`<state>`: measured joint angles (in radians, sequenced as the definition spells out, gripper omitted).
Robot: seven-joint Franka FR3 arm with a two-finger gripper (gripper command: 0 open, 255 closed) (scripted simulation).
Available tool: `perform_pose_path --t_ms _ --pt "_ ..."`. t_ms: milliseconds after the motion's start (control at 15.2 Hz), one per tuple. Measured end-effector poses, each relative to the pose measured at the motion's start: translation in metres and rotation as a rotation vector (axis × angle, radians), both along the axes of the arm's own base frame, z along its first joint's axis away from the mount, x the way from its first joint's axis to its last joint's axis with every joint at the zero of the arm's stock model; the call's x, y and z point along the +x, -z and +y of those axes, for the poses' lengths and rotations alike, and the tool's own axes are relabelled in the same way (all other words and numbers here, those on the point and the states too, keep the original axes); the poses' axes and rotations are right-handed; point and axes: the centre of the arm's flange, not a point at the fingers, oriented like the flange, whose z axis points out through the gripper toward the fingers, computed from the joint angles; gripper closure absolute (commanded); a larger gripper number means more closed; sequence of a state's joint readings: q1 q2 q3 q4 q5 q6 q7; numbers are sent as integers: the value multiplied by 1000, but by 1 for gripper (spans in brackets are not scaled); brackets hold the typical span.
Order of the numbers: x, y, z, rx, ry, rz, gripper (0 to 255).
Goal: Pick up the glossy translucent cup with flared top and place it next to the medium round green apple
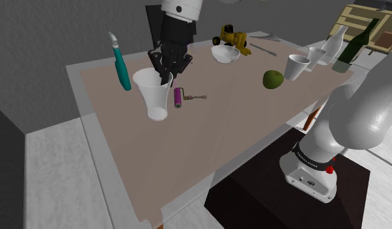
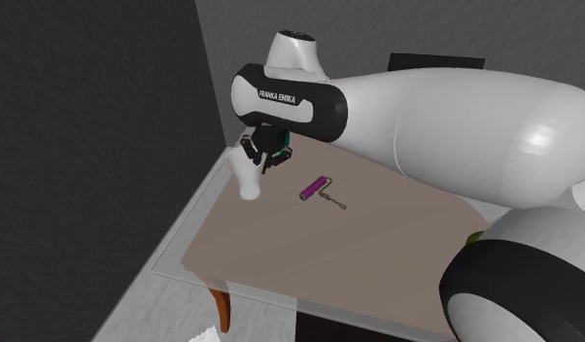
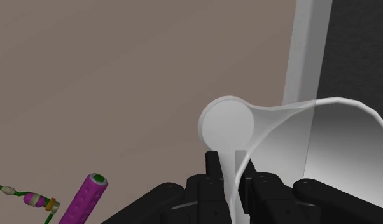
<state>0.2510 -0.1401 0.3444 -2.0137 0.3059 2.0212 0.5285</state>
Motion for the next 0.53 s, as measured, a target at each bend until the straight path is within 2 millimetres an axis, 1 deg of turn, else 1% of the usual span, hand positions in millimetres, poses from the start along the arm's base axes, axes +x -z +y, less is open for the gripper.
perform_pose_path --t_ms 528 --pt "-1 -42 -1 0 0 0 255"
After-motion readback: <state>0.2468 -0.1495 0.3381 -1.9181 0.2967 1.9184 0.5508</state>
